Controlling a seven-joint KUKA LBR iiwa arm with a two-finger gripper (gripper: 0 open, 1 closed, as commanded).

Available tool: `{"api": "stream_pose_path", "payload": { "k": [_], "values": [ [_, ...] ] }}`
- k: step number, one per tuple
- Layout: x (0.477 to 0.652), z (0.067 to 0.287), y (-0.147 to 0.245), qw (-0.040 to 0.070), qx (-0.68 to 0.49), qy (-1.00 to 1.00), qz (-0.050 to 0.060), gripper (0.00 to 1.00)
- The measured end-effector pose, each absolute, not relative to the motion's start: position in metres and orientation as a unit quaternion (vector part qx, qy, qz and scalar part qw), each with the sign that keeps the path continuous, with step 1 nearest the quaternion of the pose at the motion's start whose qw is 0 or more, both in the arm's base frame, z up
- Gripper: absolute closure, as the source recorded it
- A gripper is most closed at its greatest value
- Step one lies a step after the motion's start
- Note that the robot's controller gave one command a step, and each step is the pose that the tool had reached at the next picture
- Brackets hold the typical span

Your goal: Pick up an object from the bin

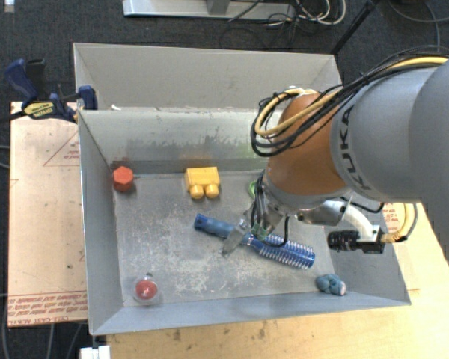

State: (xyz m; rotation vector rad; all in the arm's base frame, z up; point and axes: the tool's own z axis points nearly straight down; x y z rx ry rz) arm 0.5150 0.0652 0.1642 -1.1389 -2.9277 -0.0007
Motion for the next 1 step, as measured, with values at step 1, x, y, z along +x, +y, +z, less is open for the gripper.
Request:
{"api": "stream_pose_path", "payload": {
  "k": [1],
  "values": [
    [0.5566, 0.0654, 0.0538, 0.002, -0.359, -0.933, 0.001, 0.00]
  ]
}}
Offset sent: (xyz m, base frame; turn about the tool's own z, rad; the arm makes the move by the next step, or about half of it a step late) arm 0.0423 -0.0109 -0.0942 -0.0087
